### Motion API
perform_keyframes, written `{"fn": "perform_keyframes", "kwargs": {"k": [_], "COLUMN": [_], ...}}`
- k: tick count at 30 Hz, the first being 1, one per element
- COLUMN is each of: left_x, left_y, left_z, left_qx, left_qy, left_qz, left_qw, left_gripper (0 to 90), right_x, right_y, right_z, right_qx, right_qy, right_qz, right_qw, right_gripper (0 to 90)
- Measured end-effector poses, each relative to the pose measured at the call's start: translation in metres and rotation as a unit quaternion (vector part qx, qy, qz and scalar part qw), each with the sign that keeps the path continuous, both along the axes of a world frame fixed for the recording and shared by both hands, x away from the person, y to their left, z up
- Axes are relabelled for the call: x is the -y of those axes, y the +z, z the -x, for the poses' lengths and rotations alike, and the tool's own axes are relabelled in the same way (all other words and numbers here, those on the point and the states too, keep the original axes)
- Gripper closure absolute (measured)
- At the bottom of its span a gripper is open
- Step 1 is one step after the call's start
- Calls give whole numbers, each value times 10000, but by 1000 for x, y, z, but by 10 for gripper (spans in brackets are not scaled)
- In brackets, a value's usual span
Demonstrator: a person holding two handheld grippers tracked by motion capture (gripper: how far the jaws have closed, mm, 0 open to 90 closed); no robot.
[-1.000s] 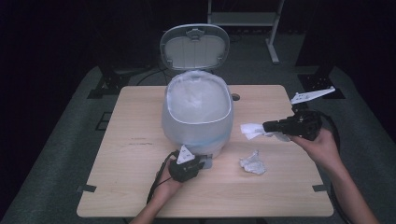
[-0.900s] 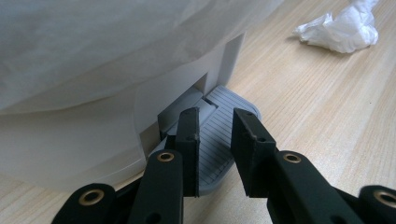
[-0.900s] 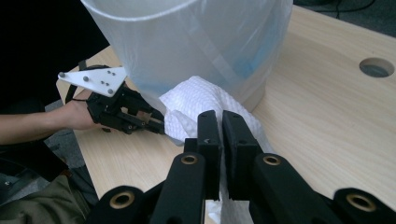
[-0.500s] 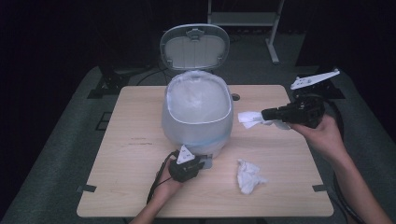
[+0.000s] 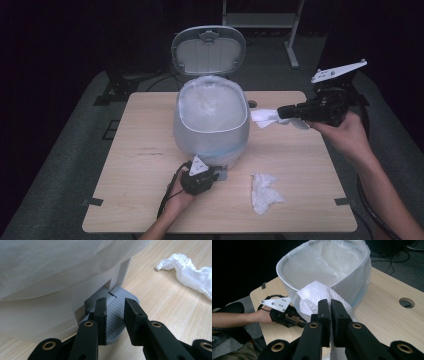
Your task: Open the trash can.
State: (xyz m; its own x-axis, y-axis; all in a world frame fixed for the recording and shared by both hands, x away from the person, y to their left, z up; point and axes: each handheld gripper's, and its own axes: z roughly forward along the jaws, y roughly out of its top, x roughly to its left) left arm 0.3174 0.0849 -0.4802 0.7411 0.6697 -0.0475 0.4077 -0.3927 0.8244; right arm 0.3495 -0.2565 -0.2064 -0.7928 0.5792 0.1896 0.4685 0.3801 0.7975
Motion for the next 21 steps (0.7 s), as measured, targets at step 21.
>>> {"fn": "perform_keyframes", "kwargs": {"k": [21], "left_x": [0], "left_y": [0], "left_z": [0], "left_qx": [-11], "left_qy": [3], "left_qz": [4], "left_qw": [10000], "left_gripper": [725], "right_x": [-19], "right_y": [38], "right_z": [-6], "right_qx": [197], "right_qy": [137], "right_qz": [0], "right_qw": [9997], "right_gripper": [858]}}
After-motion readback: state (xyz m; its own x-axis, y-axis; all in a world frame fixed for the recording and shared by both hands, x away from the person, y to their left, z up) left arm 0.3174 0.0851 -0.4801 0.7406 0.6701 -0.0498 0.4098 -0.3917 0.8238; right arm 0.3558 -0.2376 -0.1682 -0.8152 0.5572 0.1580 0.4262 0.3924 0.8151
